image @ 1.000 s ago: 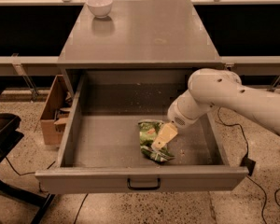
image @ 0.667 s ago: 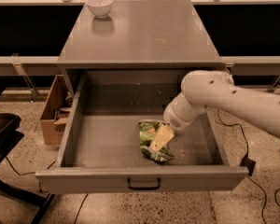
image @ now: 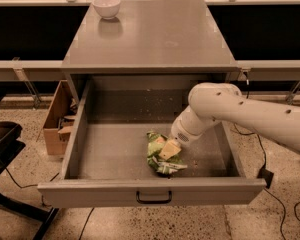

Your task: Pick green jalapeno chip bag from top drawer and place on counter

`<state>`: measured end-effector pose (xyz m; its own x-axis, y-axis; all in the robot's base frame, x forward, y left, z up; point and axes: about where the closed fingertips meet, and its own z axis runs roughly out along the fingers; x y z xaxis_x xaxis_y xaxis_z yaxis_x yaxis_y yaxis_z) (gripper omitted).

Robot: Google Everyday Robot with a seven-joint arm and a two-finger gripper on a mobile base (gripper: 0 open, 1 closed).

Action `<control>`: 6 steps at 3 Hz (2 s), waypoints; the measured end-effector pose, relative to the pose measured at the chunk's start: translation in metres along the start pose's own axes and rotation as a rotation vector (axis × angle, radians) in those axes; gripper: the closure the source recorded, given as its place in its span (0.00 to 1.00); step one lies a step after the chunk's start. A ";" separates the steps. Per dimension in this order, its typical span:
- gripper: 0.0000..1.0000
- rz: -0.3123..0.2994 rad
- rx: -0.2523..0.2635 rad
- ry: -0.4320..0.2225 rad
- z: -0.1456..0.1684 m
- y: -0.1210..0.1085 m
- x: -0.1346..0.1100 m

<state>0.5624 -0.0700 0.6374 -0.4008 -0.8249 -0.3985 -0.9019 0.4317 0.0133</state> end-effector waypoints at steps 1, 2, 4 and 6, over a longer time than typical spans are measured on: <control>0.70 0.000 0.000 0.000 0.000 0.000 0.000; 0.99 -0.005 0.009 -0.006 -0.006 0.000 -0.003; 1.00 -0.061 0.150 -0.071 -0.128 0.003 -0.031; 1.00 0.014 0.285 0.027 -0.277 -0.039 -0.071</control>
Offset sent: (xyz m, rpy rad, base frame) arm 0.0015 0.0020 0.0152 0.0067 -0.0287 0.0005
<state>0.5816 -0.1290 0.9191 -0.4204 -0.8260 -0.3756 -0.8163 0.5250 -0.2409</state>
